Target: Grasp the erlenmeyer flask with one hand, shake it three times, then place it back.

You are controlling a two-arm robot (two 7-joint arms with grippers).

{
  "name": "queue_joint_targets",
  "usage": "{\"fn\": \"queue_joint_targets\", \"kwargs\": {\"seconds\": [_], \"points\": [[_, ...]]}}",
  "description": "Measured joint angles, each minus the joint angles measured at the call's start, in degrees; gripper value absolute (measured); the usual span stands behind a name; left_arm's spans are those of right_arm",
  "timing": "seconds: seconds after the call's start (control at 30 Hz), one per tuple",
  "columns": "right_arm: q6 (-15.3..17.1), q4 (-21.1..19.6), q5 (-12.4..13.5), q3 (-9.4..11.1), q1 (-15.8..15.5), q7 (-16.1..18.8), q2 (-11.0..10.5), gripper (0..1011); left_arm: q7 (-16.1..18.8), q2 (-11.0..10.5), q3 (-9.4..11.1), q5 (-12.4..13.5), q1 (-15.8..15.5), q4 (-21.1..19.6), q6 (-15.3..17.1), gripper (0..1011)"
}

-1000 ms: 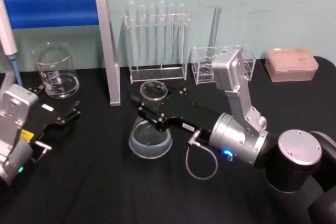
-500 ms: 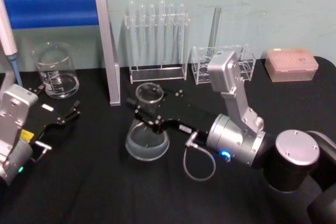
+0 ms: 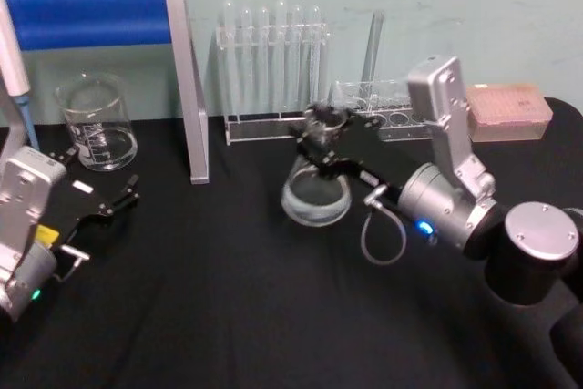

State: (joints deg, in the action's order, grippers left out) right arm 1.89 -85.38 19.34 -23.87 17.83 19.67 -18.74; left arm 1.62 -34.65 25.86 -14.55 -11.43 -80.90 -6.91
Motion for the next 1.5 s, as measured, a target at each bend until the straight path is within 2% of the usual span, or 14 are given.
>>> {"fn": "queue_joint_targets", "kwargs": {"seconds": [0.4, 0.67, 0.83, 1.07, 1.5], "points": [[-0.5, 3.3, -3.2, 4.7, 0.7, -4.1, 0.1, 449, 0.0, 0.0, 0.0, 0.0, 0.0, 0.0, 0.0, 1001], [-0.5, 3.9, -4.3, 6.2, 0.7, -4.6, 0.5, 450, 0.0, 0.0, 0.0, 0.0, 0.0, 0.0, 0.0, 1001], [-0.3, 3.7, -4.7, 6.4, 0.4, -3.7, 1.1, 449, 0.0, 0.0, 0.0, 0.0, 0.0, 0.0, 0.0, 1001], [0.4, 2.4, -4.6, 5.3, -0.4, -1.1, 2.1, 449, 0.0, 0.0, 0.0, 0.0, 0.0, 0.0, 0.0, 1001], [1.1, -1.8, -2.2, 0.0, -2.3, 5.1, 1.9, 449, 0.0, 0.0, 0.0, 0.0, 0.0, 0.0, 0.0, 1001]]}}
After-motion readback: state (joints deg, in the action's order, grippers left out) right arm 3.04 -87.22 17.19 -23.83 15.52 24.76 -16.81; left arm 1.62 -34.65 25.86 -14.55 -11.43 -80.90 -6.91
